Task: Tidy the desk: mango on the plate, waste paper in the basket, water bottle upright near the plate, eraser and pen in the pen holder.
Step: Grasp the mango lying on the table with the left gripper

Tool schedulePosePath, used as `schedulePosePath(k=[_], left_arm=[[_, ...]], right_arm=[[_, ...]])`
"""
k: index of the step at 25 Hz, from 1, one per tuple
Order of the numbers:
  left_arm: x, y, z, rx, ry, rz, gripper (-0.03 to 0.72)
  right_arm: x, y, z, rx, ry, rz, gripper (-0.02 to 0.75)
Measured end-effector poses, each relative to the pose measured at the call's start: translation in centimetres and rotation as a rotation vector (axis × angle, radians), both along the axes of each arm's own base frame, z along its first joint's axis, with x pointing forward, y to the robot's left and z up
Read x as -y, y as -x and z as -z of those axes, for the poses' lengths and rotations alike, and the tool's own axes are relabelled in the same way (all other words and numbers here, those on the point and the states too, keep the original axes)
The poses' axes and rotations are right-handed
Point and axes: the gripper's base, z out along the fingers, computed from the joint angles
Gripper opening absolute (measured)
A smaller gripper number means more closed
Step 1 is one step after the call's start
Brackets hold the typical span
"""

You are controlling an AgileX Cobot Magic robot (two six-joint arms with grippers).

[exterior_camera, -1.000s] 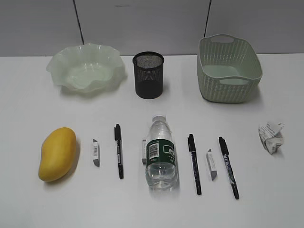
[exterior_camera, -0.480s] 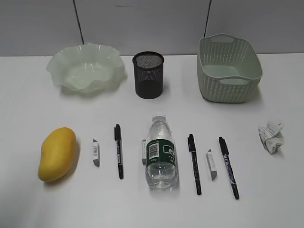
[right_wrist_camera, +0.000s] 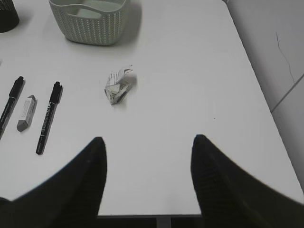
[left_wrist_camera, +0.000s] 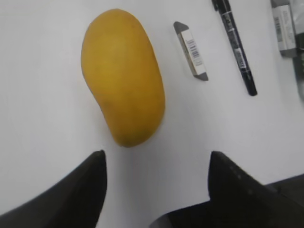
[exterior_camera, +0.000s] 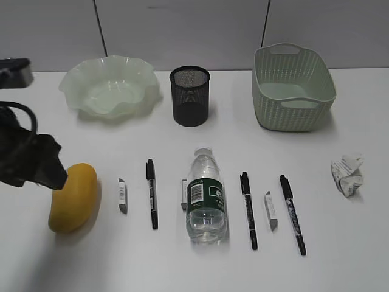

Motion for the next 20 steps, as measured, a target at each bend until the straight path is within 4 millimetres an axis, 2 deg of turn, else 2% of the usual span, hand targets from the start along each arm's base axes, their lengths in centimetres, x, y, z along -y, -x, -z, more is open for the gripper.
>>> schedulePosePath(k=[4, 7, 9, 14, 20], left_arm=[[0.7, -1.7, 1.9, -0.047, -0.020, -0.095, 0.531], [1.2, -2.4, 2.6, -0.029, 0.010, -0.113, 0.632], [1.3, -2.7, 2.7, -0.011, 0.021, -0.118, 0.670], [1.4, -2.9, 3.2, -0.026, 0.014, -0.124, 0.685], [1.6, -3.5, 6.6, -0.136, -0.045, -0.137, 0.684]], right_arm=[[0.0, 0.0, 0.0, 0.000, -0.001, 0.000, 0.456], [0.0, 0.0, 0.0, 0.000, -0.001, 0.000, 0.456], [0.0, 0.0, 0.0, 0.000, -0.001, 0.000, 0.456], [0.0, 0.0, 0.0, 0.000, -0.001, 0.000, 0.456], [0.0, 0.0, 0.0, 0.001, -0.001, 0.000, 0.456]])
